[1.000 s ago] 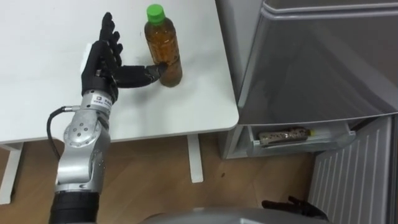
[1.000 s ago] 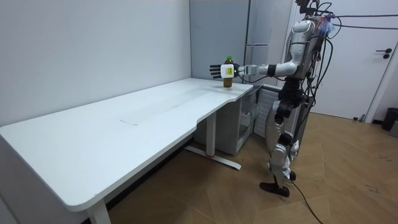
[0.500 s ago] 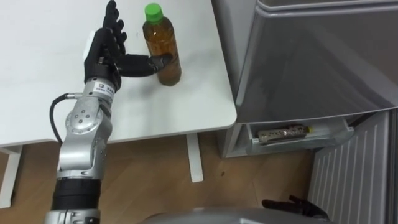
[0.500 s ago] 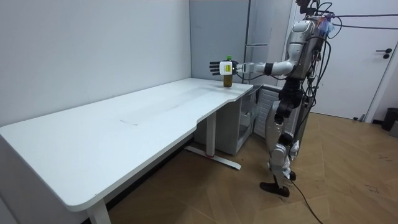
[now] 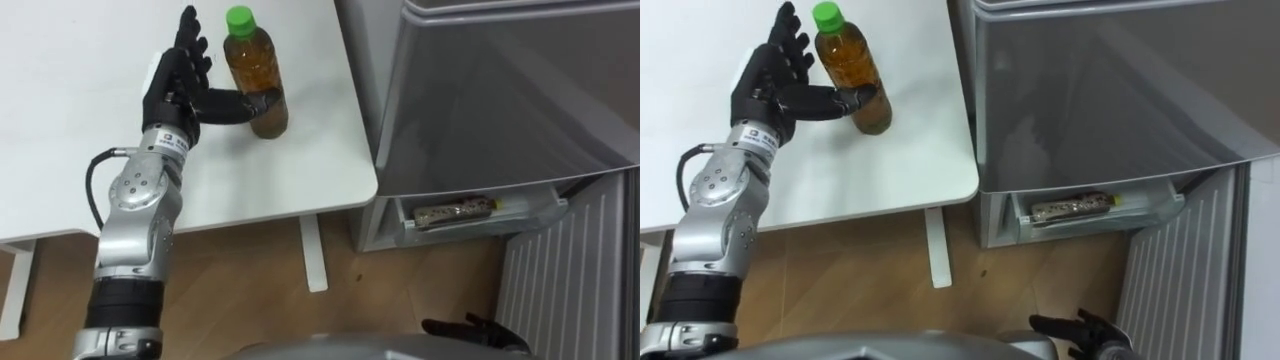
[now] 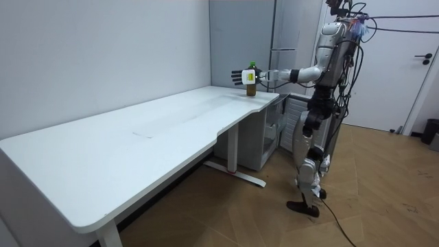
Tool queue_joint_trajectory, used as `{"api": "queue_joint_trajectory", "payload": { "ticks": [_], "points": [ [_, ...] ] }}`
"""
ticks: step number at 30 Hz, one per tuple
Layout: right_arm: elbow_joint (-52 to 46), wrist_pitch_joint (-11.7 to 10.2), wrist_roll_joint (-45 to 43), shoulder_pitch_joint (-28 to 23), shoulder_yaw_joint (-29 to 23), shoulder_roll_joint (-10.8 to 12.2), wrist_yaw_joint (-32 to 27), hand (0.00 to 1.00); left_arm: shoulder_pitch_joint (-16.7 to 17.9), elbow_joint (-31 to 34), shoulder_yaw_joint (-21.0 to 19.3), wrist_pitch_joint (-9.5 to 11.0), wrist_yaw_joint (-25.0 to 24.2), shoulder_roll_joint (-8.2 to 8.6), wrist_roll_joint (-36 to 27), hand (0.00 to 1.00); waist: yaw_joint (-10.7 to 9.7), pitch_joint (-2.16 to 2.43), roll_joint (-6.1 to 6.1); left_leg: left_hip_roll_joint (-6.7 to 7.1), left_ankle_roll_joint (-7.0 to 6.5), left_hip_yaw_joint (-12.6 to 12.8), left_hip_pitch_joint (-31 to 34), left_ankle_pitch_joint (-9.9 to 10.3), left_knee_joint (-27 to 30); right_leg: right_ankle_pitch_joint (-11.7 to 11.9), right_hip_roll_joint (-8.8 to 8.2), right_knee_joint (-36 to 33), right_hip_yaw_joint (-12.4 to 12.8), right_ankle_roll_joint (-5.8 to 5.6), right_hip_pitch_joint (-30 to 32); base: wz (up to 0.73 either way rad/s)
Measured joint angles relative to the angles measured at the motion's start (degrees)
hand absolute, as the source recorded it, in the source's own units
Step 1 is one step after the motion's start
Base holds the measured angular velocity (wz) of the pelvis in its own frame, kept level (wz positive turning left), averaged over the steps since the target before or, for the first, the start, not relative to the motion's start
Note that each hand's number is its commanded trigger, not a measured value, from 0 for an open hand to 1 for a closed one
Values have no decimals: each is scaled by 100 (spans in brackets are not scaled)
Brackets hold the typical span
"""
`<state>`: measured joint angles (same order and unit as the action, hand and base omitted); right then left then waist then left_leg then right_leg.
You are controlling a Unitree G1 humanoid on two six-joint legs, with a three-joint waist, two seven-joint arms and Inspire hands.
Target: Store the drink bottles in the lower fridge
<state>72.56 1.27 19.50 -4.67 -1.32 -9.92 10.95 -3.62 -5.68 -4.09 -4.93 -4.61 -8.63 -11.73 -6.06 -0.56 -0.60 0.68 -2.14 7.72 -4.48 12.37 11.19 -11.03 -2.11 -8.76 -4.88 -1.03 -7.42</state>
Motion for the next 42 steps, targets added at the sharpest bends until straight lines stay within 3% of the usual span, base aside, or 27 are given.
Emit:
{"api": "queue_joint_trajectory", "payload": {
  "ticks": [4,8,23,33,36,38,39,40,41,42],
  "points": [
    [1,-1,-1,32,-1,-1,-93,0,-27,-19,5,0,-25,-19,0,0,-30,-14,-54,0,0,4,-6,0,-8,0,0,1,-1,0,9,0],
    [8,-2,0,38,1,-19,-230,0,-76,-110,8,-2,-152,-38,-46,0,-29,1,-118,4,3,17,-15,-2,-27,0,4,2,-21,0,8,0],
    [117,0,-85,152,3,-26,-450,0,-352,-117,220,-8,-277,-155,-515,0,-62,-21,-189,0,6,63,-16,-4,-40,0,9,3,12,0,44,-1],
    [128,7,-225,248,11,-26,-458,0,-352,-124,215,-8,-436,-159,-698,0,-146,-29,-175,-2,6,79,-6,-4,-52,0,11,1,25,0,54,0],
    [126,14,-231,247,9,-11,-446,0,-352,-132,207,-8,-548,-159,-904,0,-133,-46,-134,-2,6,82,-7,-4,-57,0,13,0,26,0,62,0],
    [114,79,-230,243,9,6,-413,0,-352,-177,206,-14,-629,-158,-903,0,-130,-29,-88,-3,6,90,-5,-4,-58,0,14,0,27,0,72,0],
    [111,103,-230,246,9,9,-401,0,-352,-180,206,-21,-631,-158,-903,7,-130,-27,-75,-4,6,90,-4,-4,-58,0,14,-1,29,0,75,0],
    [108,132,-230,247,8,13,-389,0,-352,-180,205,-29,-635,-158,-903,22,-129,-20,-50,-3,6,95,1,-4,-58,0,15,-1,32,0,81,0],
    [109,133,-231,247,8,18,-389,0,-352,-181,205,-50,-641,-159,-899,53,-124,-14,-39,-2,6,97,0,-4,-58,0,15,-3,38,0,82,0],
    [110,133,-230,247,9,19,-389,0,-352,-184,205,-59,-644,-159,-897,62,-123,-12,-35,-1,6,99,-2,-4,-58,0,14,-3,43,0,80,0]
  ]
}}
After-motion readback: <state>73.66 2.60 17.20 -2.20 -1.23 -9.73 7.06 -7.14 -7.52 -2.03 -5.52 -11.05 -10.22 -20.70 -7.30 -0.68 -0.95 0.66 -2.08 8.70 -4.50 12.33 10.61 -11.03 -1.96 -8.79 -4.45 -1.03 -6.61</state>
